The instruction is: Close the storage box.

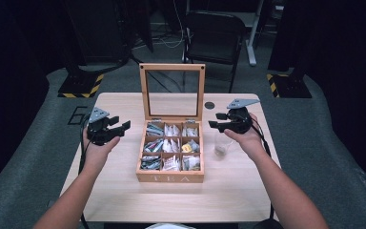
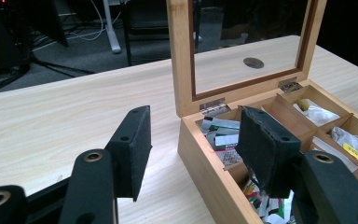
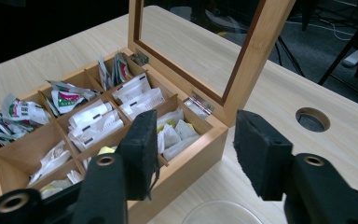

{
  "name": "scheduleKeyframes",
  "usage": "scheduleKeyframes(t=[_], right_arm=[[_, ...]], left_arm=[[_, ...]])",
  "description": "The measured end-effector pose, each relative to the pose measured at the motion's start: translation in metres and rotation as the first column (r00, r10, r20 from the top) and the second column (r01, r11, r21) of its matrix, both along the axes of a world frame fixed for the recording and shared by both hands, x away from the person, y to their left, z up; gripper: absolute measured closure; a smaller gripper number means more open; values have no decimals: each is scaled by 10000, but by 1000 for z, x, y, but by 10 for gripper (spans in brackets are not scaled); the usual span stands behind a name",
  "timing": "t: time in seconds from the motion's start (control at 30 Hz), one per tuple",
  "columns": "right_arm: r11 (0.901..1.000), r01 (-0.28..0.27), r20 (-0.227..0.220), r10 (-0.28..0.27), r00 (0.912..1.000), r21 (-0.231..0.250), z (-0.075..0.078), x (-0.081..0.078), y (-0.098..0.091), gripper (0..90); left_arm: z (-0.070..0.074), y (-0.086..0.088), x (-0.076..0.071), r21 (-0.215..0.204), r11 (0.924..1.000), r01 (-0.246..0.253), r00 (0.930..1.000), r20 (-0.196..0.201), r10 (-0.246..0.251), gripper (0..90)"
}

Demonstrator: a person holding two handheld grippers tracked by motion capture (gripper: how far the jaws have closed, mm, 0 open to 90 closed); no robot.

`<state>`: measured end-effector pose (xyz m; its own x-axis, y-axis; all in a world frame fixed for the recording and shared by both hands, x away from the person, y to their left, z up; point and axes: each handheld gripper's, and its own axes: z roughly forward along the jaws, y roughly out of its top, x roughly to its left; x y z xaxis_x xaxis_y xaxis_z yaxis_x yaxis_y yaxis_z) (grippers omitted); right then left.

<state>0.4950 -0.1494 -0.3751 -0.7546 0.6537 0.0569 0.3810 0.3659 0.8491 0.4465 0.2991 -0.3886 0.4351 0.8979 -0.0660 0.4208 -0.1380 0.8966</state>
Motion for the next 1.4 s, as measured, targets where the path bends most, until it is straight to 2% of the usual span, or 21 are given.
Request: scheduleKeyframes(t=[0.17,0.43,0.47,0.67,0.77,1.13,1.4], right_arm=[[9999,-100,55,99,9999,73,3,4,6,414],[9999,-82,345,78,9994,113,13,10,11,398],[9999,-93,325,90,9994,95,14,11,12,398],[10000,-65,339,63,9994,75,18,18,16,403],[9999,-94,407,91,9991,91,17,23,18,409],[10000,21,226,-18,9997,-96,6,46,26,428],[9998,27,178,-23,9998,-177,0,55,33,429]], left_arm=[[1,0,2,21,10000,-14,10000,28,14,424],[6,1,4,29,9999,-124,9999,40,124,419],[7,2,4,36,9999,-118,9998,133,118,417],[7,5,4,-5,9999,-140,9998,112,140,418],[7,5,5,-91,9998,-178,9998,89,179,419],[5,2,8,-119,9999,-114,9999,53,115,423],[7,3,9,-130,9999,-62,10000,12,62,424]])
